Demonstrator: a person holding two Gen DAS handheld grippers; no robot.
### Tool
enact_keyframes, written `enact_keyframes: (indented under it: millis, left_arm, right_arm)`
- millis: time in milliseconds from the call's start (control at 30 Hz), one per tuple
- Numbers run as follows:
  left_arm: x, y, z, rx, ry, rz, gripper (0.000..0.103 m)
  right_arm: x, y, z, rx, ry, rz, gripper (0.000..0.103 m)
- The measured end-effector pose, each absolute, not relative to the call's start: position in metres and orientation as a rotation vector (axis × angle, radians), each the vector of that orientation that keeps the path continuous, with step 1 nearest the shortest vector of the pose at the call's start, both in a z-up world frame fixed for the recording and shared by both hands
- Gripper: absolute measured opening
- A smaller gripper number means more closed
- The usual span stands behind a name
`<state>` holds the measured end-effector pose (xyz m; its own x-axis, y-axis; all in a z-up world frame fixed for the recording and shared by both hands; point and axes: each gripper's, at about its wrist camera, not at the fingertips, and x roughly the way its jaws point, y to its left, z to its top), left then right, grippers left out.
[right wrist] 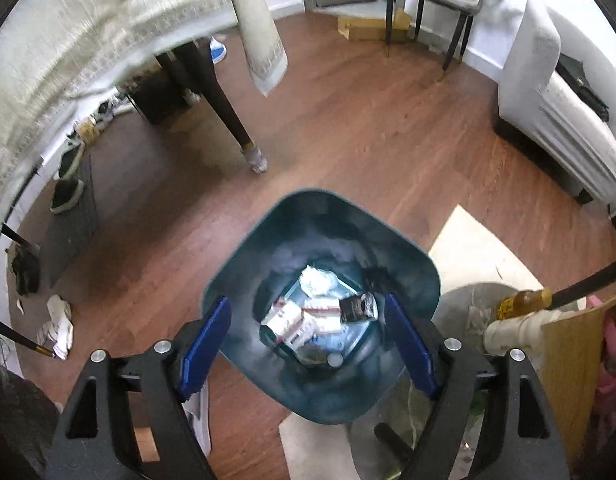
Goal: Collect trash
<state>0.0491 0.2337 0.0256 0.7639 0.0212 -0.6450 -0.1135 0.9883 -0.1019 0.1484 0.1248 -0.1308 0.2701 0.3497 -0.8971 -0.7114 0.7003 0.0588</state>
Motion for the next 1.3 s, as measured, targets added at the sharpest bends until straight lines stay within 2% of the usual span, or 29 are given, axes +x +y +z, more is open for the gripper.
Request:
enact_keyframes:
  millis: [133,333,400,567,600,667,800,1033,1300]
  left_arm:
    - [0.047,0.229,0.035,-0.124,0.674,0.082,0.060]
    - [0.044,0.227,0.050,-0.141,0.626,0.100,0.075]
    - [0.042,0.226,0.053,-0.147,0.615,0.106,0.083]
    - [0.031,0.215,0.060,-0.171,0.572,0.104,0.093]
    - [0.028,0.212,0.060,-0.178,0.566,0.104,0.093]
    - [0.018,0.204,0.057,-0.189,0.558,0.107,0.096]
    - [-0.001,0.181,0.044,-0.131,0.581,0.138,0.097]
    - [-0.024,0.148,0.035,-0.060,0.590,0.142,0.097]
    - [-0.032,0.130,0.012,-0.028,0.626,0.150,0.097]
  right_arm:
    - [0.143,0.118,-0.100,-0.338,1.013,0.775,0.080]
    - [0.130,0.098,-0.050,-0.292,0.894,0.793,0.080]
    - [0.125,0.087,-0.033,-0.275,0.852,0.777,0.080]
    - [0.114,0.035,0.005,-0.223,0.742,0.675,0.080]
    - [0.111,0.020,0.015,-0.214,0.712,0.641,0.081]
    - [0.106,-0.007,0.029,-0.184,0.665,0.589,0.093]
    - [0.088,-0.072,0.051,-0.144,0.579,0.468,0.099]
    - [0.048,-0.185,0.056,-0.094,0.524,0.265,0.099]
    - [0.018,-0.253,0.040,-0.002,0.538,0.156,0.100]
